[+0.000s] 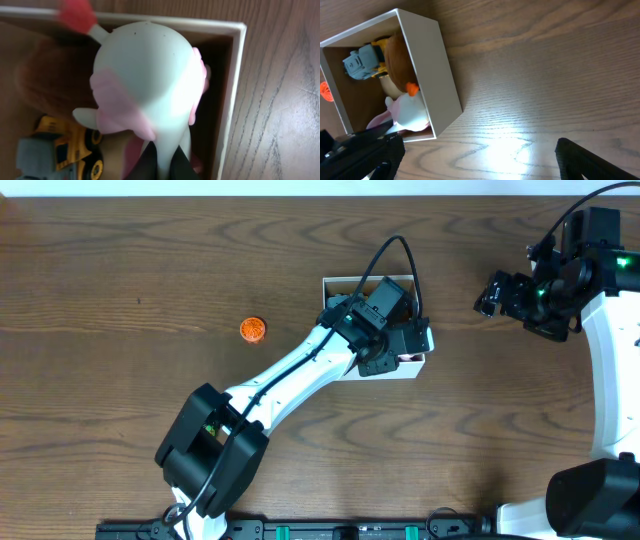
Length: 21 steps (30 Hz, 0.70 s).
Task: Pack container
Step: 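Carry the bunny right and lower it into the box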
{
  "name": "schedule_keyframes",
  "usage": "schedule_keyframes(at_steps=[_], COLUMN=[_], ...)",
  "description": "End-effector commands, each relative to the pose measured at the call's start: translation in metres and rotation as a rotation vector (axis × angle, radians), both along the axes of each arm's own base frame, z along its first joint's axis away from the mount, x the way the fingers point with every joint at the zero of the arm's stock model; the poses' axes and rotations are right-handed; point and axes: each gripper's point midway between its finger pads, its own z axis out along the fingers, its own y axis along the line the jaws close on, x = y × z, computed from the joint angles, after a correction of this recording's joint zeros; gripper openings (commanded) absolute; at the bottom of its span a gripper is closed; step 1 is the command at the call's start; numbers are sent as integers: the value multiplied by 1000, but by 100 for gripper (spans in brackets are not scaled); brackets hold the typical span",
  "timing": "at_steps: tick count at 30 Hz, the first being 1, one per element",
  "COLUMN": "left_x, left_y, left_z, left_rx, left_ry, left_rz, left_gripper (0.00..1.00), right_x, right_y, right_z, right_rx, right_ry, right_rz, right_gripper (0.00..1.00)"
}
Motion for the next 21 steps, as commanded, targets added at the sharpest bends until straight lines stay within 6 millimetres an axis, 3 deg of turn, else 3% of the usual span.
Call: schedule_keyframes(at_steps=[1, 5, 7, 9, 12, 16, 21], left_x=[-1, 0, 0, 1, 3, 4, 7], left_y=[-3, -1, 0, 3, 9, 22, 62], left_z=[-1, 4, 11, 20, 41, 78, 125], left_rx=[-13, -20, -26, -37, -57, -85, -99], left_ry=[13, 14, 11, 1, -32, -99, -187], left_rz=[-6, 30, 42, 75, 133, 199, 401], left_gripper=[16, 44, 75, 91, 99, 98, 98], right_x=[0, 0, -1, -1, -1, 0, 1], right_y=[2, 2, 3, 3, 3, 3, 2], right_z=[-4, -4, -4, -4, -4, -4, -4], right_rx=[2, 2, 2, 3, 3, 2, 1], right_ry=[14, 14, 15, 15, 15, 12, 8], right_rz=[-3, -3, -3, -3, -3, -3, -2], right_gripper=[99, 99, 99, 99, 99, 99, 99])
